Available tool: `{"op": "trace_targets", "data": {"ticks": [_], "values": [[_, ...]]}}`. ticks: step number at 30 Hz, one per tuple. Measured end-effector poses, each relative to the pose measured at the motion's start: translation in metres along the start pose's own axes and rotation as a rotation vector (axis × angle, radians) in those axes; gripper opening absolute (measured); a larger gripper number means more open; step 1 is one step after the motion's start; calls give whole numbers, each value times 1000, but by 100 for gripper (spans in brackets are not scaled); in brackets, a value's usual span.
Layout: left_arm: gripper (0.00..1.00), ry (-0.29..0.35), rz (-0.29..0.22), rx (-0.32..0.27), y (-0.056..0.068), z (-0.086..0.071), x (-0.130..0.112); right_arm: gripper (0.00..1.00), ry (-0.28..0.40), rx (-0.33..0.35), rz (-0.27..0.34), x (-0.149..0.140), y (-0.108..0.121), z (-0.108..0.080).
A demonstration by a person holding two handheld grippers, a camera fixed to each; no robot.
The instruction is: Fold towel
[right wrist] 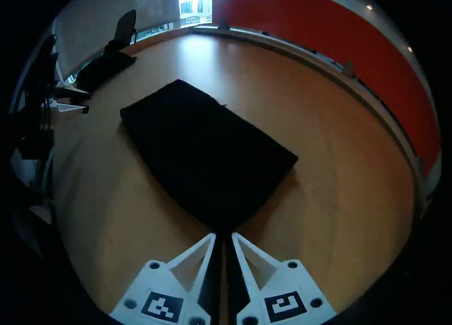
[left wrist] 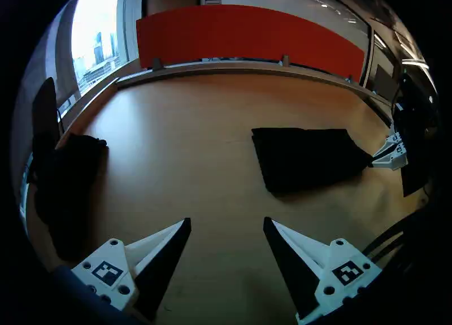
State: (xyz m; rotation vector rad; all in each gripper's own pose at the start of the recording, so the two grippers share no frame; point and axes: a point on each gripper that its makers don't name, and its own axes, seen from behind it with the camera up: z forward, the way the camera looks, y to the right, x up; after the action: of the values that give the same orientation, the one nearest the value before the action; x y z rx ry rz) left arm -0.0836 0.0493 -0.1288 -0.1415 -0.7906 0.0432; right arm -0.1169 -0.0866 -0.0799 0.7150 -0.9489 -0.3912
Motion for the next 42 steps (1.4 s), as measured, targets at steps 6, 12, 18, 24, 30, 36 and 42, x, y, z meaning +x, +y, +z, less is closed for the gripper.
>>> {"op": "trace_targets", "data": {"ticks": [6,12,18,24,30,36,42], "values": [[95,7,2,3,-2,-1,2,3,31,-20,5,11,2,-7],[95,16,6,5,-1,-3,5,3,66,-40,15,23,4,-16],[95,29,6,9,-2,-6,8,3,83,-55,15,28,7,-23],[95,45,2,14,-3,-10,11,3,81,-70,20,24,12,-29],[95,67,2,18,-3,-12,13,3,75,-81,34,18,17,-33],[95,107,4,16,-2,-16,19,3,72,-90,41,14,22,-37],[95,136,-3,14,-3,-20,23,3,75,-96,47,15,24,-39]]}}
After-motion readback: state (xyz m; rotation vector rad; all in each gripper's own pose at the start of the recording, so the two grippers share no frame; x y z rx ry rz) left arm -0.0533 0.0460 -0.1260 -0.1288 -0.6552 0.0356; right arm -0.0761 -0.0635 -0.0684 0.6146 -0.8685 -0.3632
